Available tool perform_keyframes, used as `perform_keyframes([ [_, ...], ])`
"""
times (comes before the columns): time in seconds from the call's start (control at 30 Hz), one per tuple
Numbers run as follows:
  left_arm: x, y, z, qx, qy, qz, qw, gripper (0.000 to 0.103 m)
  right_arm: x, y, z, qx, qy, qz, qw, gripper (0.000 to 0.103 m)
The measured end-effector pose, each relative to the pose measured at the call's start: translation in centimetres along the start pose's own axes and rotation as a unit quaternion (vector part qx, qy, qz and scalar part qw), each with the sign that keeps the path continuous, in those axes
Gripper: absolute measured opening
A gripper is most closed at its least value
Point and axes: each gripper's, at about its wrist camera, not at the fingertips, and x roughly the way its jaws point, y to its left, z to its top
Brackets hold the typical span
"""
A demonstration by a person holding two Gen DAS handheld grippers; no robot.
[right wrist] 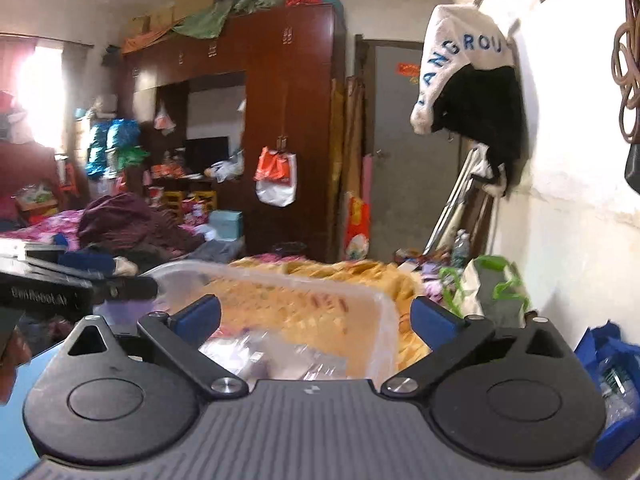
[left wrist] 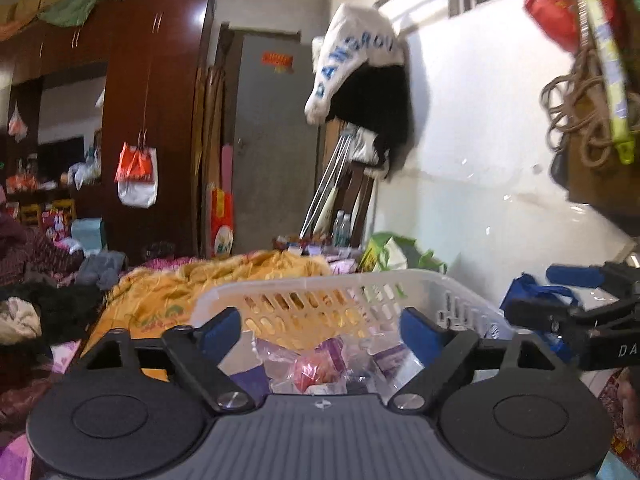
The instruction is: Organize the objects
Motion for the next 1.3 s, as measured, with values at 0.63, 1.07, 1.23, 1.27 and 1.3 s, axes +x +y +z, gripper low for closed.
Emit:
perform_keyframes([
  [0.63, -2.5, -1.2, -2.3, 0.026, 0.041, 0.042, 0.9979, 0.103, -0.6, 1.4, -2.0, -0.007, 0.017, -0.053, 0.998, 0.103],
  [1.07, -2.0, -1.6, -2.0, 0.016, 0.055, 0.056, 0.9968, 0.103, -0.1, 0.0, -1.3, 0.040, 0.057, -0.033, 0.997, 0.103],
  [1.23, -2.2, -2.0, -2.0, 0.020, 0.053, 0.054, 0.9969, 0.103, -0.1, 0.4, -1.3, 0.032, 0.058, -0.039, 0.997, 0.103],
  [1.27, -2.2, -2.1, -2.0, 0.022, 0.053, 0.056, 0.9968, 0.103, -0.2, 0.4, -1.3, 0.031, 0.058, -0.039, 0.997, 0.103],
  [1.3, -2.2, -2.2, -2.0, 0.024, 0.053, 0.057, 0.9967, 0.103, -0.2, 0.5, -1.3, 0.030, 0.057, -0.039, 0.997, 0.103],
])
